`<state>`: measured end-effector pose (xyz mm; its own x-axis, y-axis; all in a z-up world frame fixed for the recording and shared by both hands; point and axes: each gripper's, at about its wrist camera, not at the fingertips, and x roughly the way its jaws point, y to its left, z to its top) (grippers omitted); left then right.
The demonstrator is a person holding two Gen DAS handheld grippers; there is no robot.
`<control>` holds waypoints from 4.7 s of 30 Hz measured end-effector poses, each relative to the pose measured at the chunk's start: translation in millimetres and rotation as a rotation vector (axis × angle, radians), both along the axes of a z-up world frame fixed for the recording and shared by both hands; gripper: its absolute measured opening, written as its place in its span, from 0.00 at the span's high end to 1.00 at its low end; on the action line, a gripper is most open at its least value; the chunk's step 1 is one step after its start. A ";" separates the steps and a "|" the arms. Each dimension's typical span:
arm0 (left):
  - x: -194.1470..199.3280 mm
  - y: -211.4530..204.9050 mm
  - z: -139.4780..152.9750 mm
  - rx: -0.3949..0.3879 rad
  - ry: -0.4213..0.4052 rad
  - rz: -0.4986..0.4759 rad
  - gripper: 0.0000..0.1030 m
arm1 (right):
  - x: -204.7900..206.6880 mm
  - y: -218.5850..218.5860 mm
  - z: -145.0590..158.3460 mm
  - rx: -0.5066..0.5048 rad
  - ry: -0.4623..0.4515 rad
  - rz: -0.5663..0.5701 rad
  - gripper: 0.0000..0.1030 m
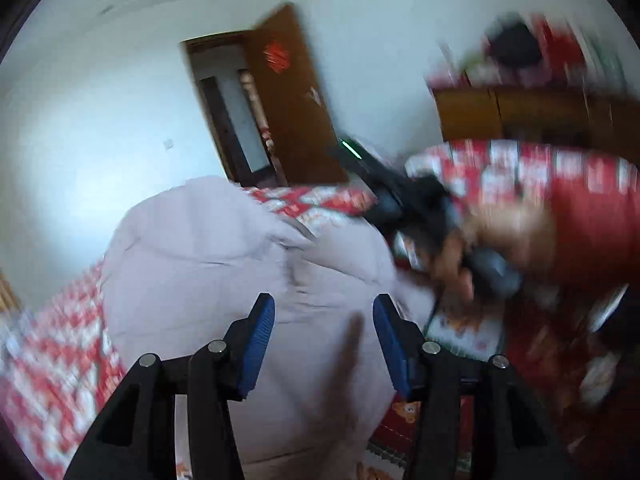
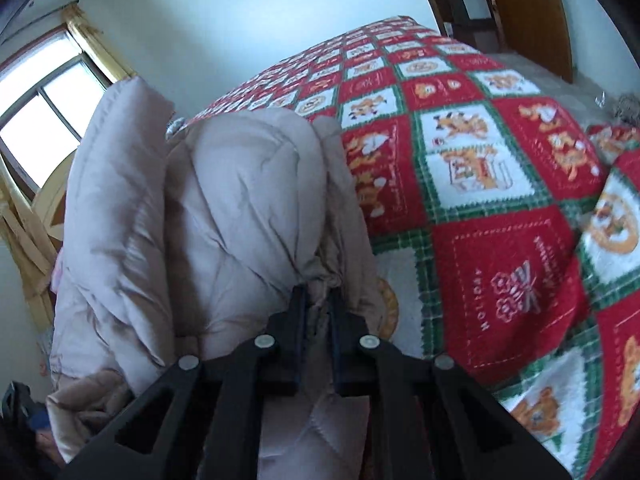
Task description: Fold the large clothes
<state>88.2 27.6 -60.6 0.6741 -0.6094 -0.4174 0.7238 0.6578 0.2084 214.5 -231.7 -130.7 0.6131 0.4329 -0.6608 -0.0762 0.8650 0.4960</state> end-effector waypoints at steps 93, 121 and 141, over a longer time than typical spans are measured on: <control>235.4 17.7 0.1 -0.081 0.307 0.774 0.16 | 86.7 56.1 47.9 -0.311 -0.034 0.012 0.74; 235.1 -0.7 -17.2 0.030 0.415 0.691 0.14 | 70.0 41.6 40.9 -0.340 0.012 -0.033 0.67; 196.3 88.6 -88.5 -0.637 0.911 0.287 0.05 | 24.1 -19.5 -18.0 0.243 0.057 0.111 0.00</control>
<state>284.6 116.2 -149.0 0.4279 -0.7581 -0.4921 0.2413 0.6205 -0.7461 238.5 -251.1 -148.7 0.5178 0.6452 -0.5618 -0.1293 0.7081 0.6941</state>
